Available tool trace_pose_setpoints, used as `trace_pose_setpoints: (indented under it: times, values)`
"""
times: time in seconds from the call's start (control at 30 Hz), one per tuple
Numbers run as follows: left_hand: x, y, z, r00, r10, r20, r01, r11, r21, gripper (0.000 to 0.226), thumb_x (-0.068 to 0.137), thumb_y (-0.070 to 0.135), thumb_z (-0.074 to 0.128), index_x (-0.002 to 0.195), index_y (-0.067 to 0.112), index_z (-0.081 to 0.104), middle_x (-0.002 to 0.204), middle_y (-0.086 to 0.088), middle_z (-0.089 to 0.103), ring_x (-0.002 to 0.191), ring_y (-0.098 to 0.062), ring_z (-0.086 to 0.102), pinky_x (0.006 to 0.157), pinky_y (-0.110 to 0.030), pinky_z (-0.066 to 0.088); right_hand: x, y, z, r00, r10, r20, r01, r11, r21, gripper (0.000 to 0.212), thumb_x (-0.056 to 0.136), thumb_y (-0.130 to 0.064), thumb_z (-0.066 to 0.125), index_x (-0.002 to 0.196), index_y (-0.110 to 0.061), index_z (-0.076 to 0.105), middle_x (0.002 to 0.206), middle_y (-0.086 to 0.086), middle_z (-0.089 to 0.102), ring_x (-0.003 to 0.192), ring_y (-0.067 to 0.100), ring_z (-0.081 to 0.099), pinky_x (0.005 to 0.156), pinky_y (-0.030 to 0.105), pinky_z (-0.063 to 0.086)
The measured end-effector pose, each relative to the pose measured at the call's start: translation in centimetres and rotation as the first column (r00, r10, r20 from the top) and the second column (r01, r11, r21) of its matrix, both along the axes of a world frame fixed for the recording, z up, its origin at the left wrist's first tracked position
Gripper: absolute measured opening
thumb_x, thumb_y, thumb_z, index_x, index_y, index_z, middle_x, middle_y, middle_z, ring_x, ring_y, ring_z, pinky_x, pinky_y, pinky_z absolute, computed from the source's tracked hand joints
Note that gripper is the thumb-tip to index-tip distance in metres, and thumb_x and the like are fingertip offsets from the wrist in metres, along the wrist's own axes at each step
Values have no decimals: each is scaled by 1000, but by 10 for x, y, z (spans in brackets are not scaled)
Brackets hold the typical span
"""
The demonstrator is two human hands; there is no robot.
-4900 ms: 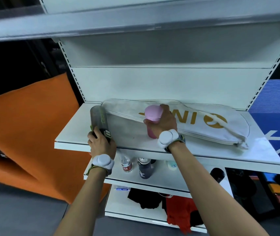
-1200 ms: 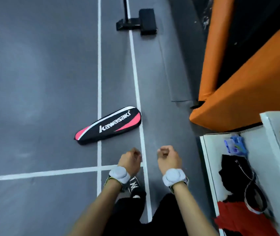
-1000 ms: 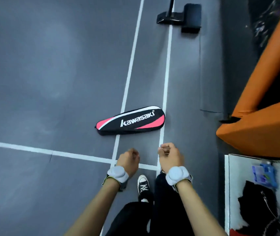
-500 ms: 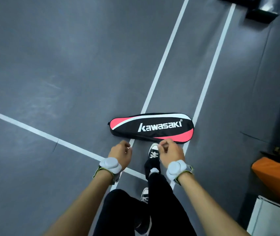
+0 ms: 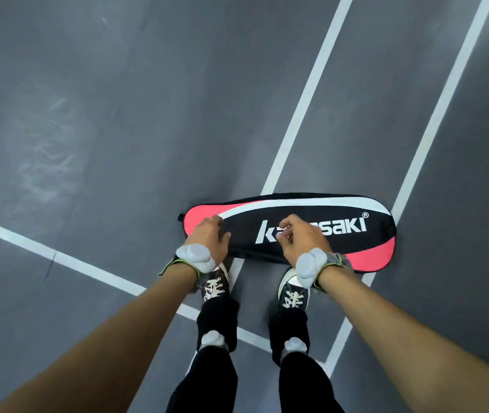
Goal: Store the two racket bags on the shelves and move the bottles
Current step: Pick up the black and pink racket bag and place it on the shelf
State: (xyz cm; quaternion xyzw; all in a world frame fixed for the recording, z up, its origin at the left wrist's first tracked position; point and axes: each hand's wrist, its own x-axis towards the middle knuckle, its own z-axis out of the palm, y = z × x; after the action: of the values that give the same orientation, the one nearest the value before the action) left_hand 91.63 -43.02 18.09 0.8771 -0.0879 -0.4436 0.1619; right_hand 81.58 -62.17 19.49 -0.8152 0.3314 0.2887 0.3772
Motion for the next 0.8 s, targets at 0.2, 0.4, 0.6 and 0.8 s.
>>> trace_pose_setpoints:
  times: [0.2, 0.4, 0.6, 0.8]
  values:
    - [44, 9, -136, 992, -124, 4, 123, 989, 76, 62, 95, 38, 59, 147, 13, 38, 146, -12, 47, 131, -33, 48, 108, -40, 41, 38, 11, -155, 987, 132, -86, -132, 991, 9, 40, 86, -28, 67, 123, -21, 54, 124, 4, 63, 110, 29, 61, 92, 36, 50]
    - [56, 24, -203, 936, -350, 26, 318, 877, 360, 79, 90, 64, 50, 154, 30, 16, 161, -9, 16, 147, -35, 15, 118, -55, 18, 70, 15, -242, 968, 231, -94, -236, 971, -46, 58, 87, -22, 66, 140, -17, 43, 143, 11, 47, 129, 33, 47, 101, 39, 44]
    - [57, 47, -241, 954, -301, -10, 289, 905, 313, 72, 86, 55, 64, 139, 17, 34, 141, -12, 44, 132, -36, 39, 110, -52, 34, 95, 12, -288, 882, 443, -164, -455, 889, -44, 64, 91, -6, 48, 151, -14, 27, 160, 9, 23, 147, 30, 20, 117, 48, 26]
    - [47, 54, -252, 945, -311, 100, 278, 926, 255, 61, 81, 46, 74, 122, 13, 42, 125, -9, 48, 118, -33, 45, 97, -51, 43, 90, 11, -304, 814, 520, -259, -555, 828, -80, 57, 89, -21, 56, 143, -18, 36, 142, 10, 45, 129, 35, 46, 104, 46, 40]
